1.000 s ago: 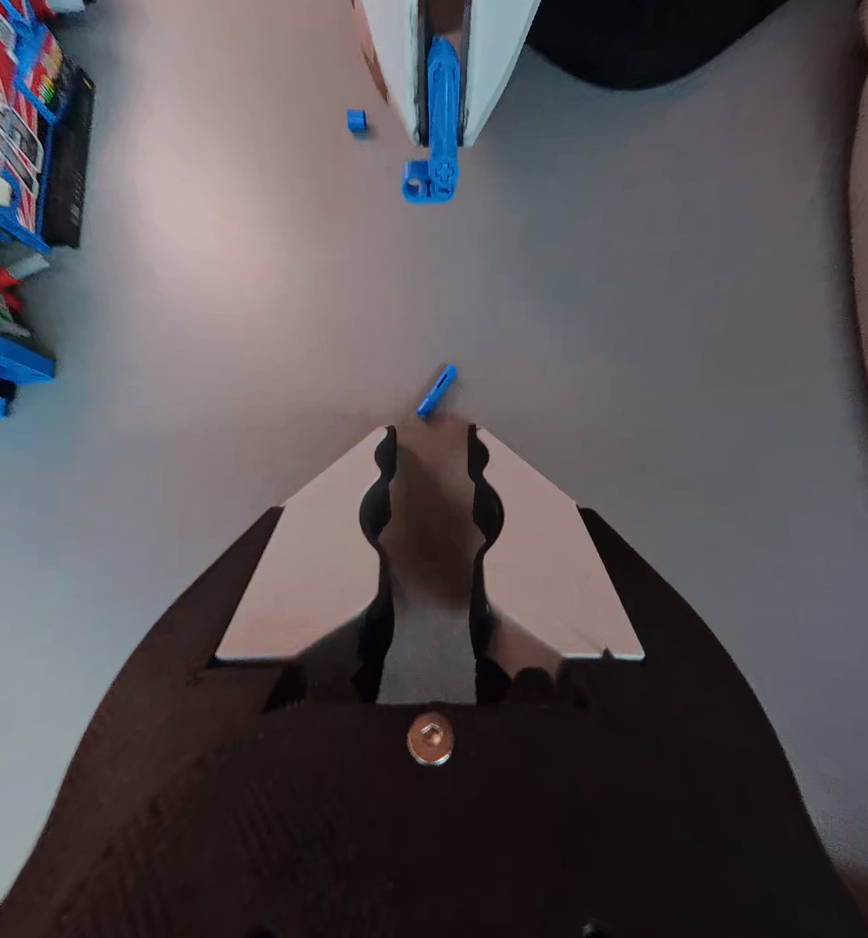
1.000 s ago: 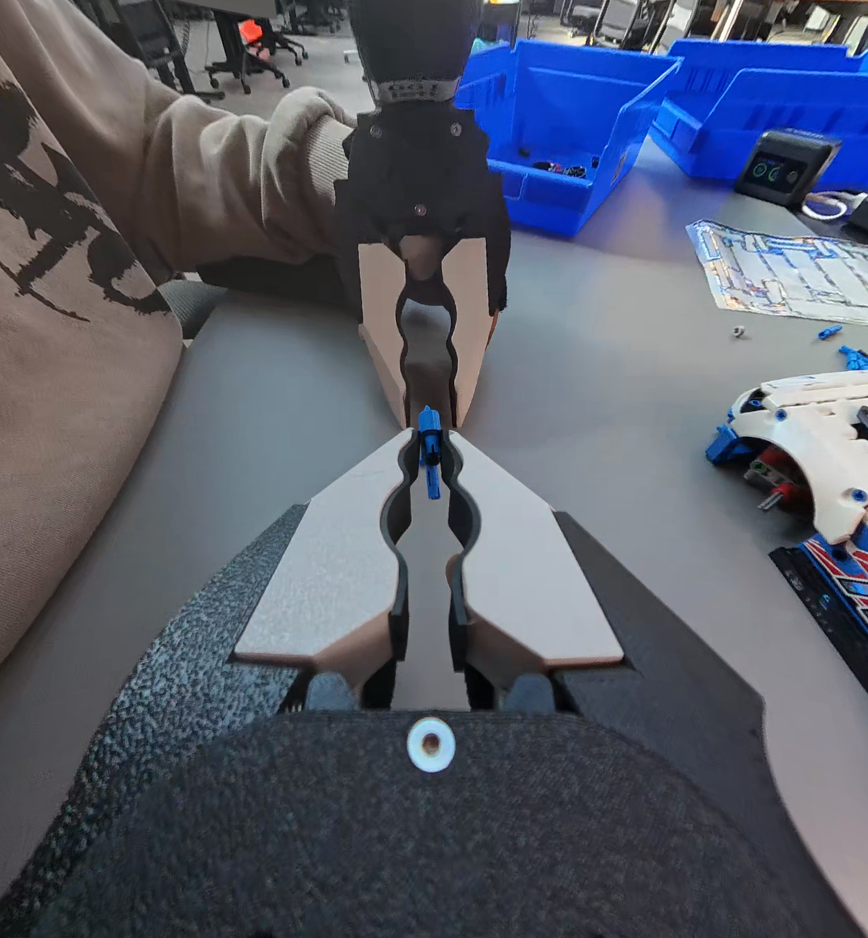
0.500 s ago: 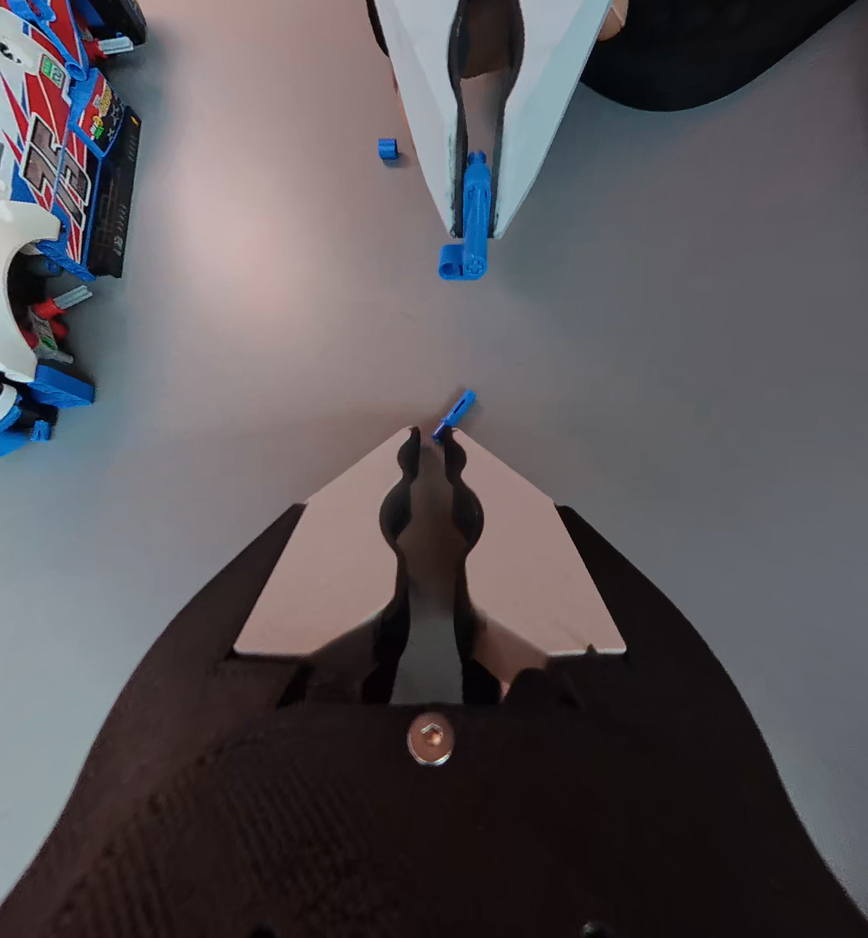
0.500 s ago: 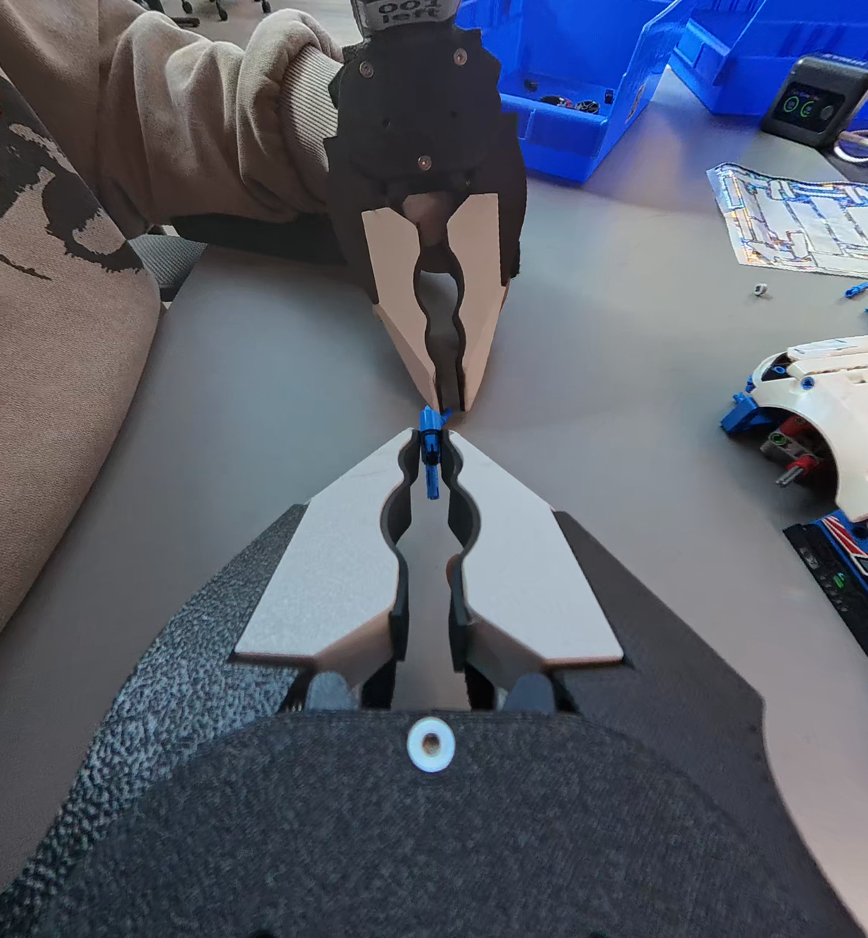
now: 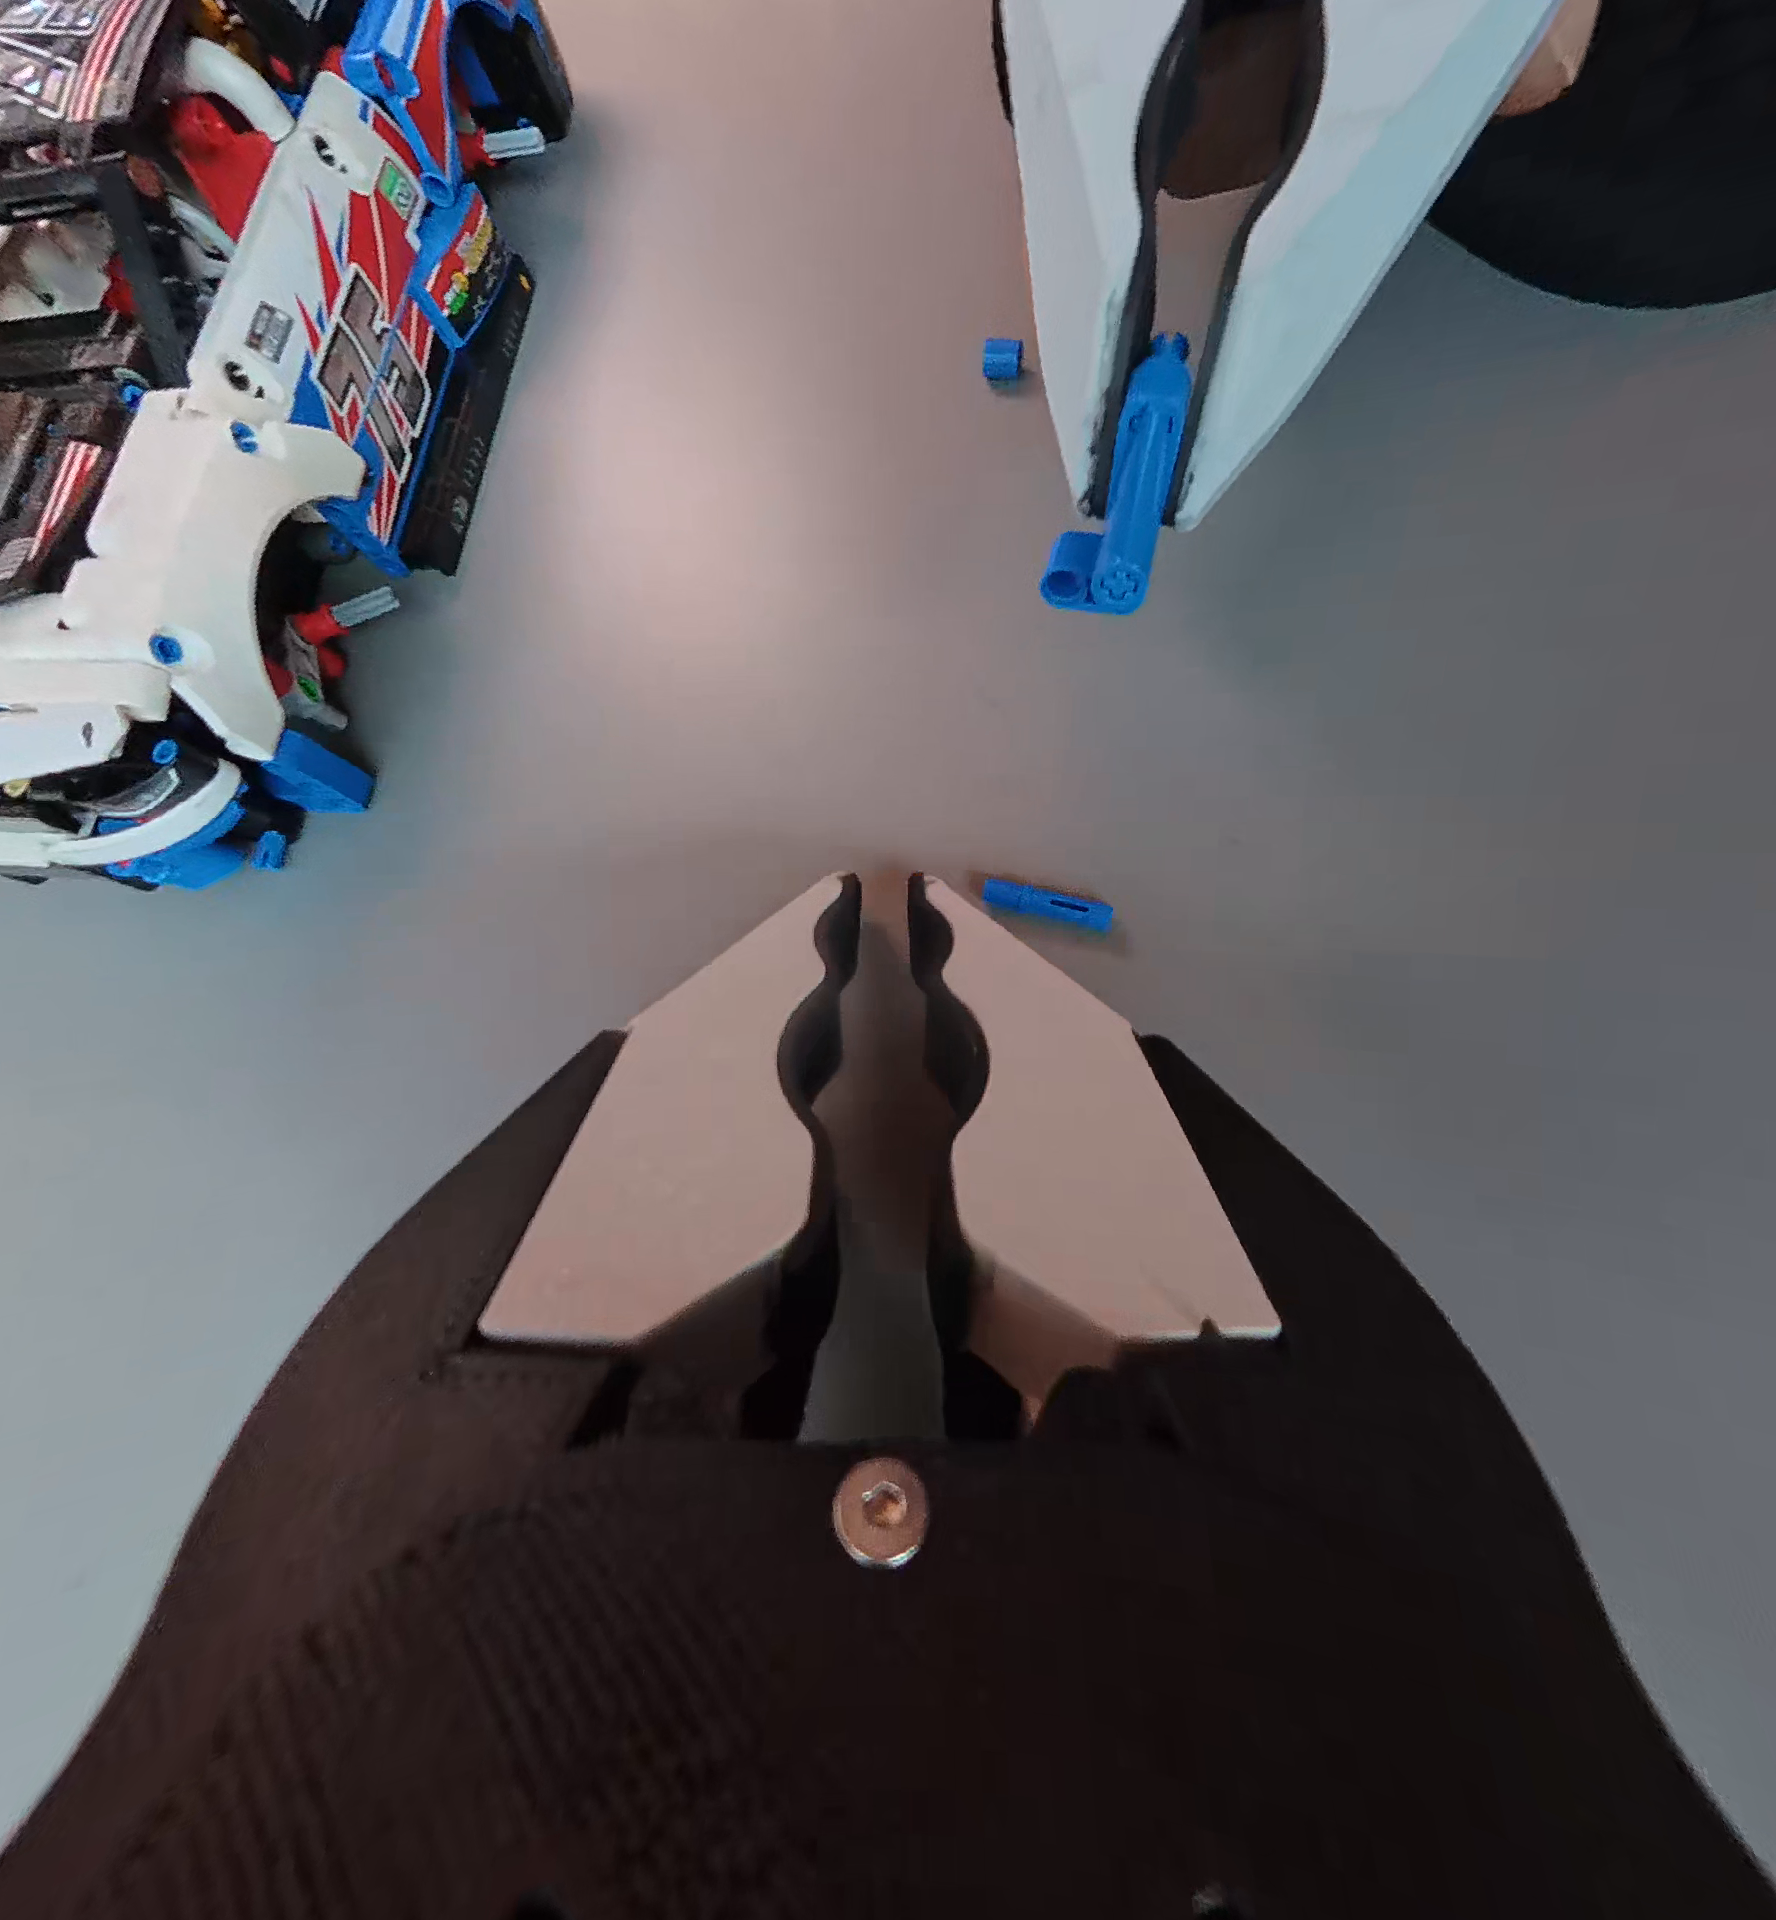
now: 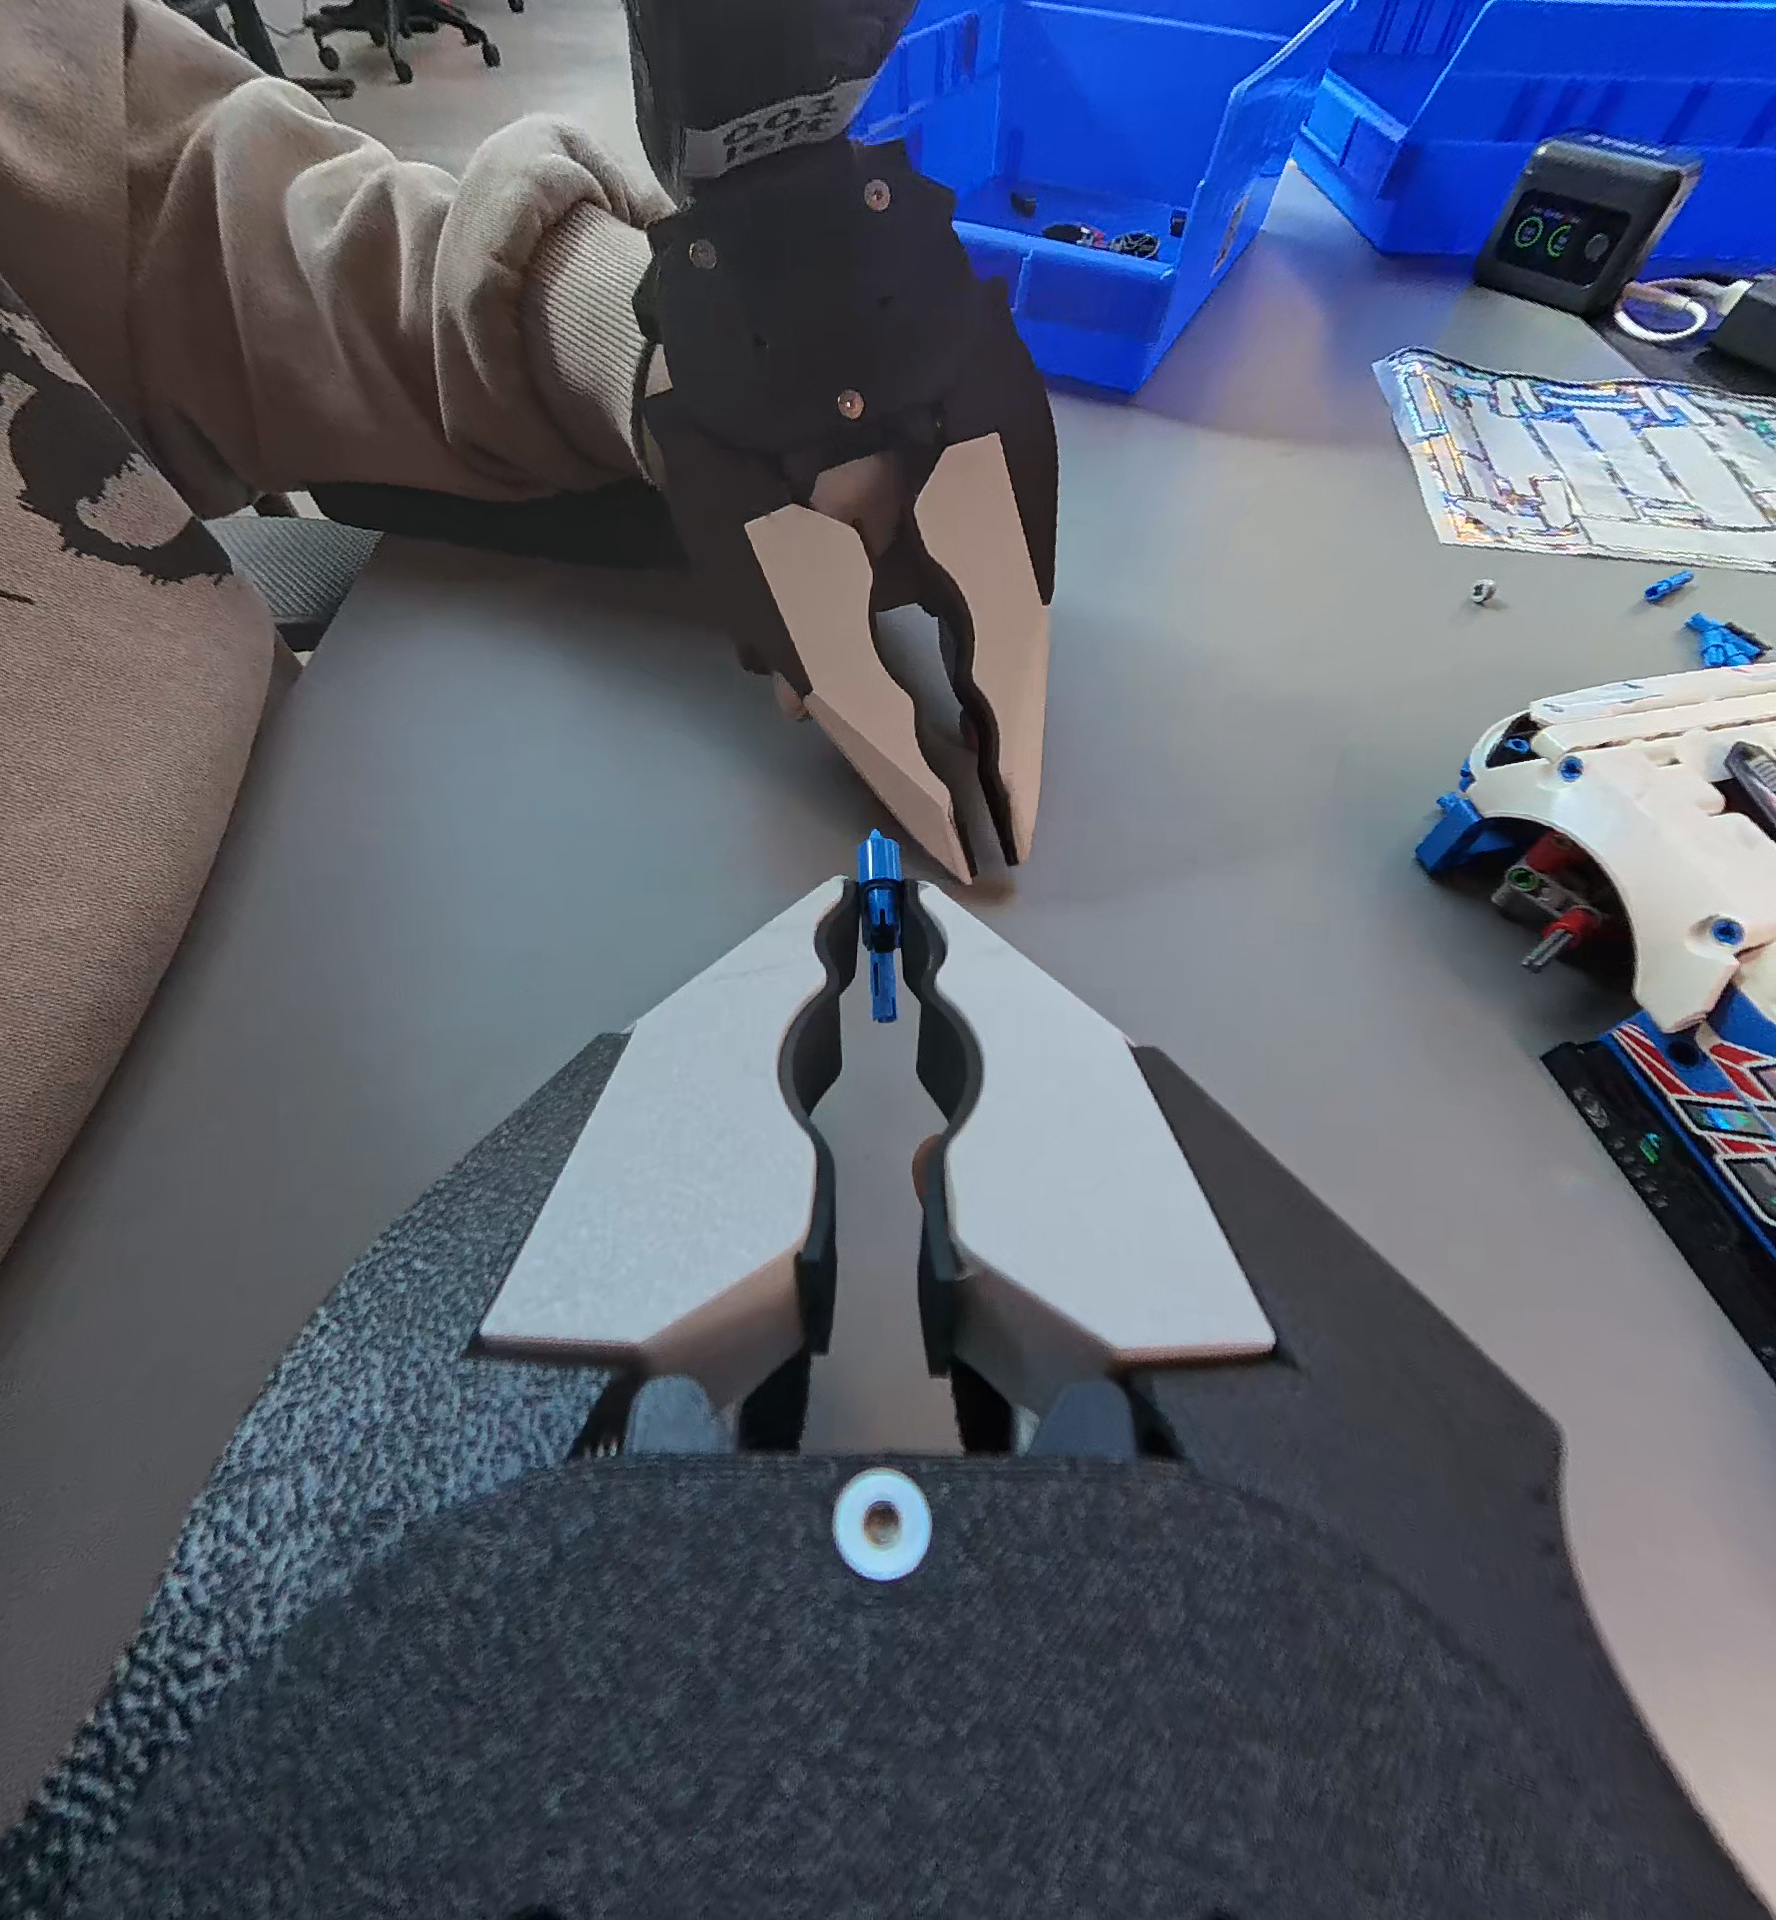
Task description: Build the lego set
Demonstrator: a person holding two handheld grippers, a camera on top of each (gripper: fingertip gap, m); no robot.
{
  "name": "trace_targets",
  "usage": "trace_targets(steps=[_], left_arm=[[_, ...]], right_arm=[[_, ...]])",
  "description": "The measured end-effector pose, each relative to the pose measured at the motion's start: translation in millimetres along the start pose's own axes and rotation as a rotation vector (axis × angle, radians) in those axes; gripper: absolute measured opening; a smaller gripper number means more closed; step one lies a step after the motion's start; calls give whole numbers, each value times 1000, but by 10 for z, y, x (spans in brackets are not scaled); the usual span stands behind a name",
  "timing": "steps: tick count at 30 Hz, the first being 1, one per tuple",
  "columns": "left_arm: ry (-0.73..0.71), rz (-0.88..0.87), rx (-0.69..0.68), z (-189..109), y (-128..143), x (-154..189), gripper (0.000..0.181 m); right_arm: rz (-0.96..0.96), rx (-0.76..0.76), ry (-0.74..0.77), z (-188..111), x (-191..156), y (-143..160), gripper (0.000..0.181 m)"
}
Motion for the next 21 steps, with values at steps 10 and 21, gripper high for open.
trace_targets(steps=[10, 21], left_arm=[[183, -155, 112, -173, -23, 113, 29], [158, -53, -24, 2, -25, 256, 19]], right_arm=[[34, 11, 64, -48, 114, 1, 5], [38, -7, 69, -21, 118, 27, 4]])
Point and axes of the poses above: each gripper's, where its closed fingertips meet, z out along the fingers, y out of its underside, x = y × z across the jaws, the point moved 6 cm from there along -z, back along the fingers, and after that the axes turned 15 degrees about y, right-handed, at the moved point
